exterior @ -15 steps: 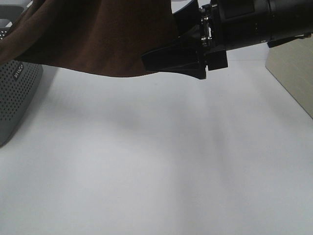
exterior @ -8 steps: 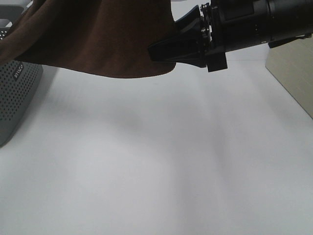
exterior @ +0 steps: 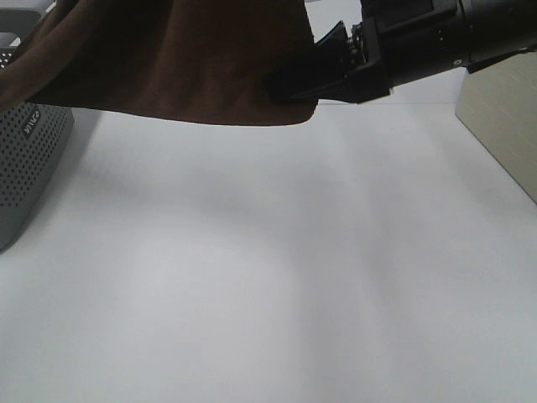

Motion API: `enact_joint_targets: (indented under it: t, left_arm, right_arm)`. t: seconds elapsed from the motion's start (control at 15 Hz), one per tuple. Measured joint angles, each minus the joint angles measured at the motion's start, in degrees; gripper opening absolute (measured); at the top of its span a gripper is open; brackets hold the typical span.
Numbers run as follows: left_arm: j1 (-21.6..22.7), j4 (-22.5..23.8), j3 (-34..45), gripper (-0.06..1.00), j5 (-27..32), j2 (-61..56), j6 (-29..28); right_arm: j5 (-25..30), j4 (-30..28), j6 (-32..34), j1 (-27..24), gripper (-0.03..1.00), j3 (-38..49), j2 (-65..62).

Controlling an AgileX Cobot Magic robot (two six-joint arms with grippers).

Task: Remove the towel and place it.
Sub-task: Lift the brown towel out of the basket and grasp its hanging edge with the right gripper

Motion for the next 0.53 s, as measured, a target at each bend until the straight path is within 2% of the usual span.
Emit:
enact_joint_targets:
  t: [0.13,0.2,0.33,0.53]
  left_arm:
    - [0.0,-0.5,0.0,0.00,1.8,0.0,-3.9]
    - [0.0,-0.5,0.0,0.00,3.8,0.0,-7.4]
    - [0.0,-0.5,0.0,0.00,8.1,0.0,-14.0]
    - [0.0,0.9,0.0,0.00,11.7,0.0,-21.9]
  right_arm:
    - [0.3,-3.8,8.5,0.0,0.01,-2.6,0.0]
    - [1.3,-7.6,14.7,0.0,0.01,-4.8,0.0]
    - [3.7,-19.3,30.1,0.0,0.01,-11.0,0.0]
    - [10.8,-38.2,51.4,0.0,0.01,-23.0,0.0]
